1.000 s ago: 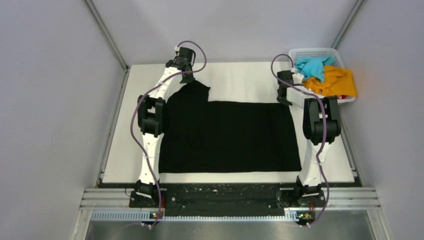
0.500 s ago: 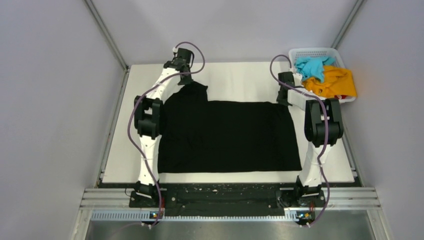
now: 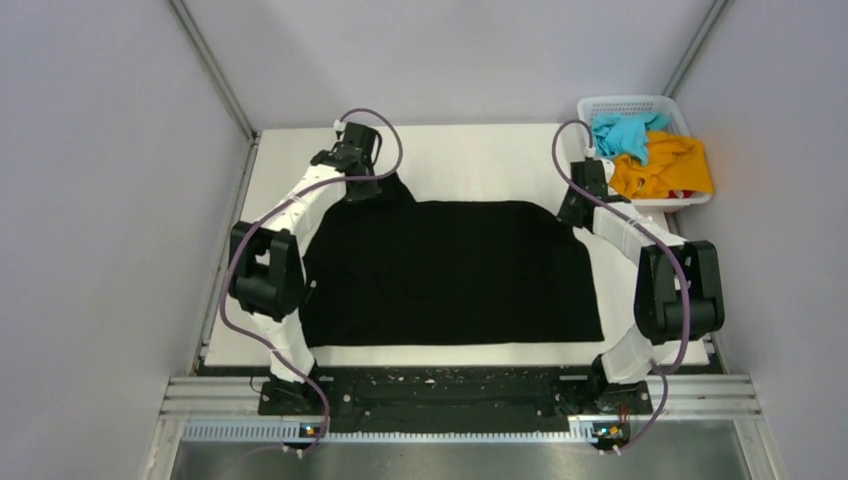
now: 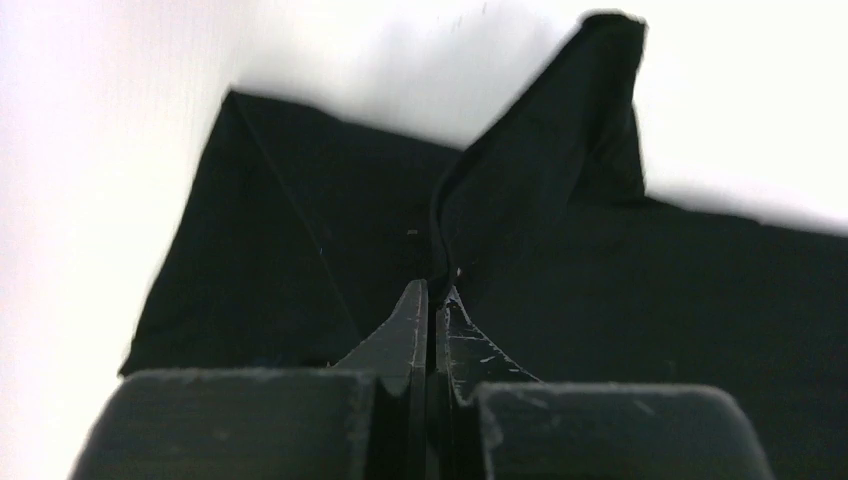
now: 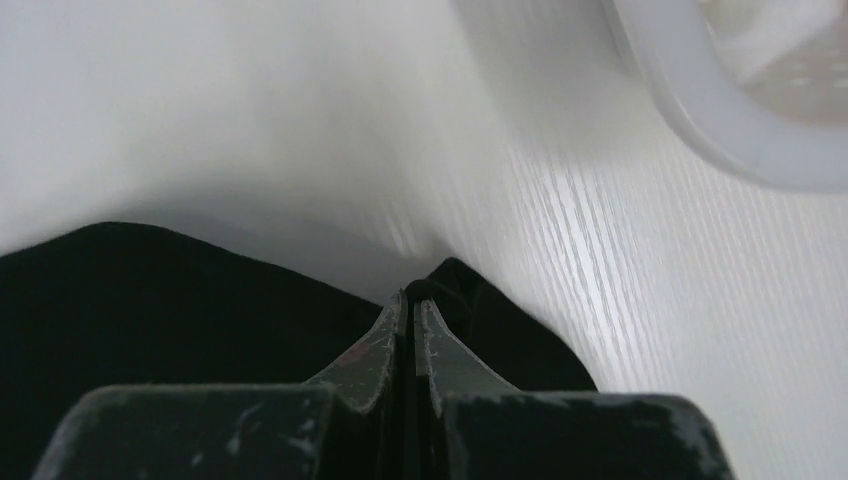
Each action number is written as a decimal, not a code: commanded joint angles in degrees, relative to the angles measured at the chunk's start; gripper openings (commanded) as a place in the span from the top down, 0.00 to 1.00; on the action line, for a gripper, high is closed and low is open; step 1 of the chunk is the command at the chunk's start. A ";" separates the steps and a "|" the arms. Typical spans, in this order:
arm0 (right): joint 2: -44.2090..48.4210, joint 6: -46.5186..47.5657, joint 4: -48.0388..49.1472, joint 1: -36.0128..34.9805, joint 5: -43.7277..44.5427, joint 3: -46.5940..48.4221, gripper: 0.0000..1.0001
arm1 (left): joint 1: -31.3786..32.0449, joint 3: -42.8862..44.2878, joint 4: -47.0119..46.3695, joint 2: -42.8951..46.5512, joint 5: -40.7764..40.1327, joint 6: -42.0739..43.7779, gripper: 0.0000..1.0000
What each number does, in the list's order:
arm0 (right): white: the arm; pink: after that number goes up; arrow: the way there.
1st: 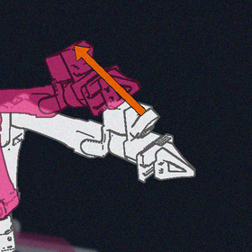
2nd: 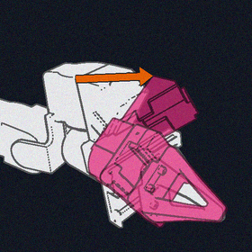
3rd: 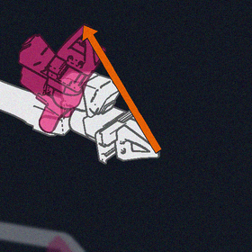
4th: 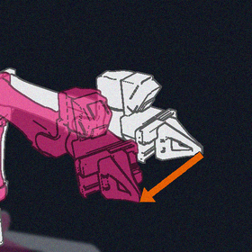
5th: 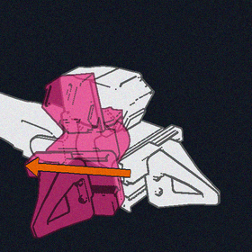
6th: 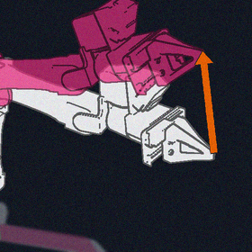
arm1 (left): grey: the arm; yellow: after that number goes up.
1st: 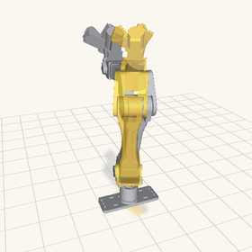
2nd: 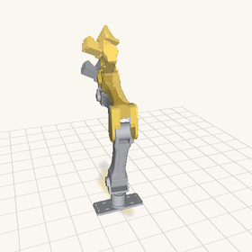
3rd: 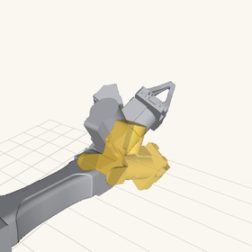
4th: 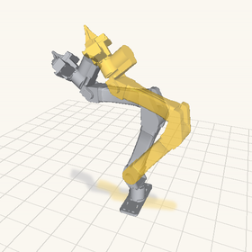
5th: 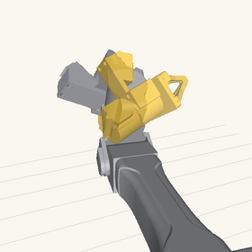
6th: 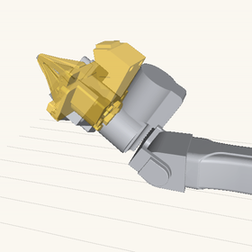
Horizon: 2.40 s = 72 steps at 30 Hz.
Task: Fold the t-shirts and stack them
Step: Grab the side of the flattened tshirt furthest away from the robot with both arms, then fold the other side of the tshirt into a rectangle
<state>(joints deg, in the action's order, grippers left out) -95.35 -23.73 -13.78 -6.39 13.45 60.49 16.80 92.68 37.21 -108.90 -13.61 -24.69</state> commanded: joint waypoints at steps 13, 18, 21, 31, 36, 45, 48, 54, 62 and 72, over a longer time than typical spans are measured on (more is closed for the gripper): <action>14.68 0.59 -11.10 -0.61 4.76 -6.72 1.00 | 3.73 -26.93 2.35 27.75 -7.23 -7.87 1.00; 16.94 0.65 -14.23 -0.58 8.65 -6.94 1.00 | 4.81 -29.96 4.46 31.55 -6.79 -10.29 1.00; 17.70 0.71 -14.84 -0.61 9.18 -7.01 1.00 | 4.93 -31.07 6.48 33.74 -6.59 -10.85 1.00; 18.16 1.16 -16.54 -0.60 9.35 -6.31 1.00 | 5.15 -33.54 12.91 43.16 -6.67 -12.95 1.00; 19.07 0.71 -17.73 -0.63 7.85 -6.21 1.00 | 5.61 -35.38 15.83 46.55 -4.86 -14.01 1.00; 18.85 -0.09 -20.94 -0.59 6.63 -7.38 1.00 | 6.21 -42.51 17.87 49.34 -1.11 -19.12 1.00; 18.39 -1.29 -23.34 -0.64 6.73 -7.98 0.98 | 6.49 -46.12 19.95 49.14 -1.35 -22.59 1.00; 18.52 -6.59 -30.11 -0.59 11.98 -9.19 0.82 | 6.97 -48.46 20.81 51.29 4.08 -22.74 0.59; 26.77 -7.82 -29.66 -0.46 11.83 -8.57 0.01 | 7.00 -46.98 6.68 53.73 9.63 -17.35 0.01; 31.21 -3.18 -17.98 -0.45 -3.86 -13.14 0.01 | 6.71 -40.10 -11.86 28.34 11.66 -14.80 0.01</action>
<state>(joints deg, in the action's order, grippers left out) -64.64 -28.84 -35.86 -6.63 14.83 48.69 23.62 48.58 34.37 -73.60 -5.08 -42.28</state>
